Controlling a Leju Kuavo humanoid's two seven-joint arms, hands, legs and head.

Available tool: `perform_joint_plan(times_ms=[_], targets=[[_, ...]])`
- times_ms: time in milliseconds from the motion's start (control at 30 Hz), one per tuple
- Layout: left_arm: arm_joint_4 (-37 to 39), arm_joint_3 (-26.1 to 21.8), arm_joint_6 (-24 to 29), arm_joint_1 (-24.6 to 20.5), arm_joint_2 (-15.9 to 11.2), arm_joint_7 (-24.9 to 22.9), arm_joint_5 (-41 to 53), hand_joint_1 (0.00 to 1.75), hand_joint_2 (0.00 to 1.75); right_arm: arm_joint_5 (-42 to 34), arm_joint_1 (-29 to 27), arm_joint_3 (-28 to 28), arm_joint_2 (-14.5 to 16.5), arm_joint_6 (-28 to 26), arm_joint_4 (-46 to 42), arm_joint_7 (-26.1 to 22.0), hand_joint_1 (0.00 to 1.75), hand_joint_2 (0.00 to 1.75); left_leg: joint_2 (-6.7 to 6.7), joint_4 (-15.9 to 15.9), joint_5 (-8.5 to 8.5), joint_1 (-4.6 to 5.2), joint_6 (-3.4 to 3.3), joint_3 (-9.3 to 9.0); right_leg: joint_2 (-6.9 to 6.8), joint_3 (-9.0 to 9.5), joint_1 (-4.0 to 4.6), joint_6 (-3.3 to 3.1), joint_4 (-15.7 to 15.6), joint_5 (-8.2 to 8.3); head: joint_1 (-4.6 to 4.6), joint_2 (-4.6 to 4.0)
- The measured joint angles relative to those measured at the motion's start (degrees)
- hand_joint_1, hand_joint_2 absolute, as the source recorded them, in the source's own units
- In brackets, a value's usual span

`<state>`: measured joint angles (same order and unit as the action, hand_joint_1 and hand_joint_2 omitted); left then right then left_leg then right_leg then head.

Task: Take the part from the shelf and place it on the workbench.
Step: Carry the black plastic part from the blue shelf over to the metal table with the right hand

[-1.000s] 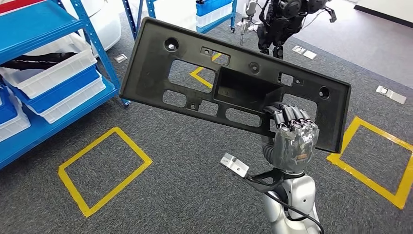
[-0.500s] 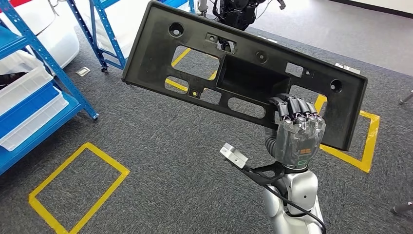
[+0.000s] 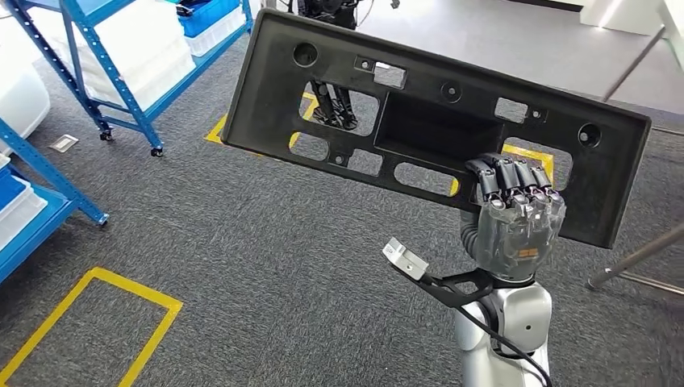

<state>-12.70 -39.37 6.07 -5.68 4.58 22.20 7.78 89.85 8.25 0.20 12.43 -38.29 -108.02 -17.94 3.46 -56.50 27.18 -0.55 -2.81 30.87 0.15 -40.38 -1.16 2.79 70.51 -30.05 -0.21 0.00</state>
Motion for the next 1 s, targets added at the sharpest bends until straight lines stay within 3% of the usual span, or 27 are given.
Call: perform_joint_plan(times_ms=[33,100,167,233,300,367,433,467,533,567,600,667,733,767,800,867,933,967,1000], targets=[[0.0,-0.2,0.0,-0.1,0.1,0.0,0.0,0.0,1.75,0.0,-0.1,-1.2,0.8,-0.1,-0.2,-1.4,1.75,1.75,0.72,0.0,0.04,0.03,0.07,-0.05,-0.95,2.66,0.01,0.35,-4.2,1.25,0.02,0.0],[0.0,-0.5,0.2,-0.3,0.3,0.1,0.1,0.0,1.75,0.0,-0.2,-3.6,2.6,-0.4,-0.7,-3.9,1.75,1.75,1.96,-0.2,0.26,0.39,0.5,-0.13,-3.22,7.05,0.37,0.23,-11.4,3.09,-0.02,0.0],[0.0,-0.8,0.4,-0.5,0.4,0.2,0.5,0.0,1.75,0.0,-0.3,-5.7,4.1,-0.6,-1.2,-5.4,1.75,1.75,2.98,-0.4,0.41,0.67,1.05,-0.18,-3.67,8.07,0.73,-0.48,-13.6,3.59,-0.06,0.0],[0.0,-0.8,0.5,-0.9,0.6,0.1,1.1,0.0,1.75,0.0,-0.6,-7.6,5.0,-0.6,-1.8,-6.0,1.75,1.75,3.31,-0.6,0.68,0.42,1.64,-0.16,-2.34,7.87,0.4,-1.15,-13.8,4.0,-0.06,0.0],[0.0,-0.8,0.4,-1.2,0.7,0.1,1.6,0.0,1.75,0.0,-0.9,-8.9,5.7,-0.4,-2.4,-6.3,1.75,1.75,0.86,-3.2,2.74,0.0,2.29,0.82,-1.17,7.8,-0.19,-1.88,-14.0,4.45,-0.17,-0.01],[0.0,-0.8,0.3,-1.2,0.7,-0.2,2.2,0.0,1.75,0.0,-1.2,-10.0,6.4,-0.1,-3.0,-6.6,1.75,1.75,-2.31,-9.9,6.73,-0.25,2.75,3.65,-0.01,7.71,-0.42,-2.25,-14.1,4.68,-0.32,-0.01],[0.0,-0.8,0.3,-1.2,0.7,-0.7,2.9,0.0,1.75,0.0,-1.9,-11.1,6.8,0.2,-3.5,-6.9,1.75,1.75,-3.28,-16.3,9.08,-0.4,3.05,6.48,1.37,7.61,-0.4,-2.36,-14.1,4.78,-0.35,-0.01],[0.0,-0.8,0.3,-1.3,0.8,-0.9,3.3,0.0,1.75,0.0,-2.3,-11.7,6.8,0.3,-3.8,-7.0,1.75,1.75,-3.38,-16.9,8.62,-0.54,3.14,6.77,2.11,7.61,-0.43,-2.36,-14.0,4.83,-0.36,-0.01],[0.0,-0.8,0.3,-1.4,0.8,-1.4,4.4,0.0,1.75,0.0,-3.2,-12.9,6.8,0.3,-4.8,-7.1,1.75,1.75,-4.06,-11.8,4.94,-1.02,3.23,4.42,3.63,7.65,-0.57,-2.25,-13.9,4.9,-0.34,-0.01],[0.0,-0.8,0.2,-1.5,0.8,-1.6,4.9,0.0,1.75,0.0,-3.7,-13.5,6.8,0.3,-5.5,-7.2,1.75,1.75,-5.48,-8.0,3.1,-1.3,3.28,2.6,4.35,7.55,-0.53,-2.09,-13.7,4.94,-0.34,0.0],[0.0,-0.8,0.1,-1.6,0.8,-1.8,5.3,0.0,1.75,0.0,-4.1,-14.0,6.8,0.2,-6.1,-7.2,1.75,1.75,-6.75,-4.6,1.9,-1.52,3.28,1.1,5.06,7.34,-0.44,-1.81,-13.6,5.01,-0.31,0.0],[0.0,-0.7,-0.1,-1.8,0.8,-2.0,5.9,0.0,1.75,0.0,-5.2,-14.7,6.8,0.1,-7.4,-7.2,1.75,1.75,-8.16,-1.7,1.46,-1.5,3.09,-0.07,6.35,6.6,-0.3,-0.87,-13.5,5.4,-0.28,0.0],[0.0,-0.6,-0.3,-2.2,1.0,-2.0,6.2,0.0,1.75,0.0,-6.5,-15.2,6.8,0.0,-8.4,-7.3,1.75,1.75,-6.83,-1.3,1.21,-1.21,2.27,-0.05,7.36,5.9,-0.34,0.17,-13.7,5.88,-0.28,-0.01],[0.0,-0.6,-0.4,-2.4,1.2,-2.0,6.3,0.0,1.75,0.0,-7.1,-15.4,6.8,-0.1,-8.9,-7.3,1.75,1.75,-6.1,-1.1,0.92,-1.1,1.69,-0.08,6.69,5.4,-0.26,0.39,-13.2,5.65,-0.26,-0.01],[0.0,-0.6,-0.5,-2.5,1.3,-1.9,6.3,0.0,1.75,0.0,-7.5,-15.5,6.8,-0.2,-9.2,-7.4,1.75,1.75,-5.28,-0.8,0.6,-1.05,1.09,-0.09,5.38,4.5,-0.14,0.34,-11.7,4.86,-0.13,-0.01],[0.0,-0.6,-0.5,-2.6,1.3,-1.6,6.4,0.0,1.75,0.0,-8.2,-15.6,6.8,-0.6,-9.5,-7.8,1.75,1.75,-3.53,-0.5,0.31,-0.69,0.38,0.02,1.99,1.28,0.05,-0.35,-4.9,1.62,0.17,-0.01],[0.0,-0.7,-0.4,-2.3,1.2,-1.3,6.3,0.0,1.75,0.0,-9.3,-15.6,6.8,-0.7,-9.4,-8.4,1.75,1.75,-1.81,-0.5,0.29,-0.24,0.2,0.22,0.8,-1.71,0.06,-0.67,2.2,-1.14,0.34,-0.01],[0.0,-0.8,-0.4,-2.1,1.2,-1.1,6.3,0.0,1.75,0.0,-9.8,-15.6,6.8,-0.8,-9.3,-8.6,1.75,1.75,-1.01,-0.5,0.28,-0.06,0.18,0.27,0.61,-1.82,0.07,-0.53,3.3,-1.43,0.34,-0.01],[0.0,-0.9,-0.4,-1.9,1.2,-0.9,6.2,0.0,1.75,0.0,-10.2,-15.5,6.8,-0.8,-9.2,-8.9,1.75,1.75,-0.25,-0.5,0.27,0.07,0.17,0.28,0.38,-0.68,0.08,-0.27,2.0,-0.92,0.36,-0.01]])
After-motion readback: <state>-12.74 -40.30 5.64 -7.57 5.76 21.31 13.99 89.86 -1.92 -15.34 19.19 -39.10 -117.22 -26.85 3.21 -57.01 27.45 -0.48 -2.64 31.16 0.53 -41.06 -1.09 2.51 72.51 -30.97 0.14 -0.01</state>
